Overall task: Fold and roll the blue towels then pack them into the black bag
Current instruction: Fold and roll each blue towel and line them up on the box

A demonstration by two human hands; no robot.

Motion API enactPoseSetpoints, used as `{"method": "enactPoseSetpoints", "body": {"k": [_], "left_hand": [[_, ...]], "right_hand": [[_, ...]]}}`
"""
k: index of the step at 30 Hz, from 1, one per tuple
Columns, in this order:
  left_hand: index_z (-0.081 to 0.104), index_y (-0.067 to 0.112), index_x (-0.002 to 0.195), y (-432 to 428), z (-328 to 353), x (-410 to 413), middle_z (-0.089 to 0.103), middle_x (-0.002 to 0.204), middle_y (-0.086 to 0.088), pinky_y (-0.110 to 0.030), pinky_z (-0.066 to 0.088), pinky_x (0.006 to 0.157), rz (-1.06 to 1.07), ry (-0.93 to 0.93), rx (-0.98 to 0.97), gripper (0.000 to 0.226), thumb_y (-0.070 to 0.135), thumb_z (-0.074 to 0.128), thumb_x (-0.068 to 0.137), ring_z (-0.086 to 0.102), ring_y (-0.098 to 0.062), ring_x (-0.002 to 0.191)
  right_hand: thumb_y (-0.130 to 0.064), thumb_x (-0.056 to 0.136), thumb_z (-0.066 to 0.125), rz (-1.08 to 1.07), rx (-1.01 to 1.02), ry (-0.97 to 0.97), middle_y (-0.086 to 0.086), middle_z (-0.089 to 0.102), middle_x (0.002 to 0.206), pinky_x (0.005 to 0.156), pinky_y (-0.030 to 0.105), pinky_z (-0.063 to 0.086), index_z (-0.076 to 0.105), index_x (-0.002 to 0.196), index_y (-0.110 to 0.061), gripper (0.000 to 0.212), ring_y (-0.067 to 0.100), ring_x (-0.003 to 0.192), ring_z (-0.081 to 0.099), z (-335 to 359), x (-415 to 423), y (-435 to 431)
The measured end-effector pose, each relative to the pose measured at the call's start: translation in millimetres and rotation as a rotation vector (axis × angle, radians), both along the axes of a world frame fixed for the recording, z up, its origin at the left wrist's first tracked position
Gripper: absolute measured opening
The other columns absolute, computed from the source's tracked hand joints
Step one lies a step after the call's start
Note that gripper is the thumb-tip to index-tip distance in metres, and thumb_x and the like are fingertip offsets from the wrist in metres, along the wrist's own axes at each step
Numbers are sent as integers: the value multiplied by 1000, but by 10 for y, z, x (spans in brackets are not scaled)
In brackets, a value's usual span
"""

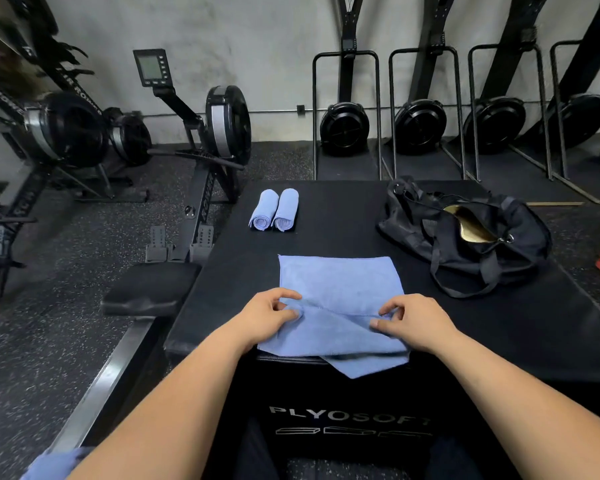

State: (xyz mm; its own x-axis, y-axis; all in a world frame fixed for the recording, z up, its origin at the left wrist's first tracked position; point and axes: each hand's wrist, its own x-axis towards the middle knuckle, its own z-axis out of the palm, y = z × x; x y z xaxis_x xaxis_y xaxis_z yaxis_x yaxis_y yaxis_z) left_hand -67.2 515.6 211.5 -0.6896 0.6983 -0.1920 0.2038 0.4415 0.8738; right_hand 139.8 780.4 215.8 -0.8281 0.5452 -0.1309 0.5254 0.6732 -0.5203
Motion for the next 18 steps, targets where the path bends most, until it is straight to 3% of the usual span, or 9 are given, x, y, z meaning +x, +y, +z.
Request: {"method": "enactPoseSetpoints", "body": {"k": [2, 4, 7, 9, 13, 18], "left_hand": [[78, 37, 111, -29, -14, -86, 61, 78, 3, -28, 44, 78, -4, -55, 32, 23, 32, 83, 89, 55, -11, 77], [80, 36, 108, -54, -1, -167, 60, 83, -2, -31, 43, 79, -7, -74, 39, 22, 29, 84, 87, 56, -14, 80], [82, 30, 101, -59, 51, -274, 64, 82, -3, -30, 48, 82, 23, -52, 55, 17, 18, 84, 88, 61, -12, 78], [82, 25, 96, -40, 72, -362, 70, 82, -4, -31, 52, 82, 67, 14, 66, 13, 18, 86, 86, 64, -11, 76], [77, 21, 92, 10, 114, -554, 72, 79, -4, -34, 54, 74, 115, 124, 11, 11, 20, 87, 86, 62, -11, 69], [75, 20, 88, 159, 184, -784, 69, 73, 3, -34, 54, 71, 227, 215, -2, 10, 20, 85, 86, 59, -11, 63]], "right_hand": [[-49, 73, 86, 20, 28, -8, -15, 70, 73, 73, 32, 56, 72, 88, -43, 21, 6, 77, 66, -2, -14, 42], [-34, 77, 83, -7, 18, 47, -15, 70, 72, 75, 33, 56, 71, 85, -46, 19, 9, 75, 65, -5, -39, 87], [-20, 82, 78, -82, -12, 203, -13, 72, 76, 70, 24, 49, 78, 86, -43, 23, 9, 76, 66, 7, -79, 177], [-17, 86, 78, -137, -43, 280, -14, 74, 81, 72, 20, 45, 82, 90, -36, 20, 6, 81, 66, 55, -92, 233], [-14, 88, 78, -206, -60, 315, -14, 75, 91, 85, 31, 51, 82, 95, -36, 23, 10, 86, 68, 100, -148, 390], [-13, 89, 79, -214, -90, 325, -17, 75, 95, 81, 30, 51, 82, 100, -36, 26, 11, 89, 69, 156, -347, 574]]}}
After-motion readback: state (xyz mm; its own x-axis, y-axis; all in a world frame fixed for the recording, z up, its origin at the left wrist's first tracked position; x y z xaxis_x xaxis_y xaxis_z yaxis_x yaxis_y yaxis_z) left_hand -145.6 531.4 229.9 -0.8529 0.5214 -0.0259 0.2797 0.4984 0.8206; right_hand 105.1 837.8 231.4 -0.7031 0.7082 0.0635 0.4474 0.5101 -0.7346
